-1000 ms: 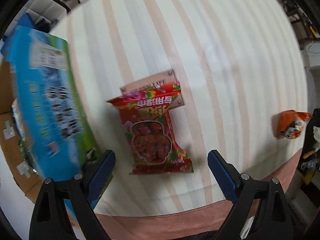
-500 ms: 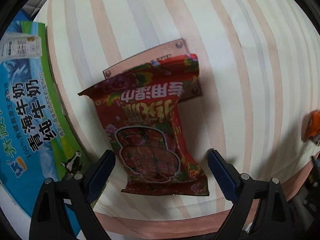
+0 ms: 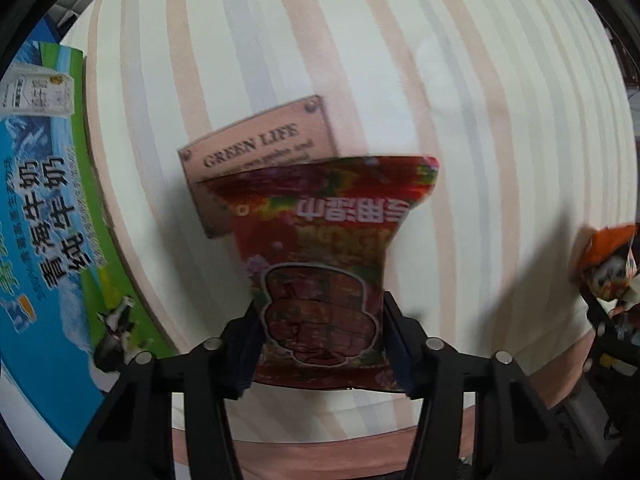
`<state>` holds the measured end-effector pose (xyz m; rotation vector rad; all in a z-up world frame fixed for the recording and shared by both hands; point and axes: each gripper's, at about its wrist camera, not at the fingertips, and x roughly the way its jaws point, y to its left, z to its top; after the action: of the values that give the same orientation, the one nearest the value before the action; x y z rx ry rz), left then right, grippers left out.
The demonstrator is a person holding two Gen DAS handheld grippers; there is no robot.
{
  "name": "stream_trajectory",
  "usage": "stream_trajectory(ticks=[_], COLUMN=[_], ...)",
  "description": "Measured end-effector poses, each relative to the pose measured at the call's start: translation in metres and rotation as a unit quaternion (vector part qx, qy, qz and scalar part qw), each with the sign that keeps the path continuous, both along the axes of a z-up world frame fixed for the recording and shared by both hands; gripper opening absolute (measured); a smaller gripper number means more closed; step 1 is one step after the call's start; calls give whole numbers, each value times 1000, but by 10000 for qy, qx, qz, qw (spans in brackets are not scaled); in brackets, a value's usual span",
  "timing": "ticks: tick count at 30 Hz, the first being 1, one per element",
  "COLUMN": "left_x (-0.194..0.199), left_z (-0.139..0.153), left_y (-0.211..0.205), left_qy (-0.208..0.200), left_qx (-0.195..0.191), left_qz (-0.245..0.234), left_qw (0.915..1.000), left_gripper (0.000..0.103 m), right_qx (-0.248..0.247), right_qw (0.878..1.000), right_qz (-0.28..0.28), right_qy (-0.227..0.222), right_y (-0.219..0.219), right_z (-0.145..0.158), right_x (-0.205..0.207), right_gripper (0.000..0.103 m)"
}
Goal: Organize soft objects
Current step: 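Grasp the red snack bag with the left tool while the right tool grasps the orange panda bag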
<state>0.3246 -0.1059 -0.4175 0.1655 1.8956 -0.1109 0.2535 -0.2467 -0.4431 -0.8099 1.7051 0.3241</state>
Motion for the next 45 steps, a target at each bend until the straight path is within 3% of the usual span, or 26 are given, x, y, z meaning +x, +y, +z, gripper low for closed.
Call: stream_trajectory(ticks=[1,3,6,10,13,14,15,17,21,25,26,28,33,40,45], left_x=[-3,-8,-17,-28,-33,-34,-34,-35,-40,-46,-48,-44,-58,-72,-89], left_z=[1,4,7,6,8,8,8,7,5,8,9,9,8,24,72], left_y=[-3,-9,-15,-20,-22,-21,-15,-10,-5,-7,-7,-6,-1,13,22], left_qy=[-12,-65,-121,-115,-132,-127,-123,-124,-167,-269,-316,-358,-411,-521,-939], left_qx=[-31,-39,-73,-182,-190,-208,-242,-300,-287,-203,-203,-215,-288,-437,-847], left_qz=[6,-22,-16,57,62,94,143,212,214,107,123,142,304,459,476], left_qw=[10000,10000,9999,9998,9997,9997,9995,9992,9992,9994,9992,9990,9983,9966,9908], left_gripper=[50,50,50,50,50,50,51,51,51,49,49,48,46,44,44], right_qx=[224,416,794,1502,1821,1948,2011,1929,1600,1304,1223,1122,970,1296,1847], right_qw=[9991,9959,9783,9117,8791,8723,8705,8784,9030,9098,9094,9055,8985,8851,8814], right_qz=[-311,-770,-1891,-3781,-4366,-4449,-4462,-4367,-3986,-3938,-3972,-4090,-4266,-4463,-4335], right_qy=[156,210,296,568,574,570,516,207,-75,-142,-154,-168,-367,-246,-315], right_y=[-5,-17,-41,-88,-109,-114,-116,-116,-106,-96,-96,-99,-109,-103,-75], right_z=[1,3,8,8,9,9,13,24,31,22,20,16,22,25,65], right_x=[5,15,30,44,46,46,46,45,41,41,39,39,34,28,26], right_gripper=[51,49,48,46,49,60,78,95,95,95,92,67,44,41,41])
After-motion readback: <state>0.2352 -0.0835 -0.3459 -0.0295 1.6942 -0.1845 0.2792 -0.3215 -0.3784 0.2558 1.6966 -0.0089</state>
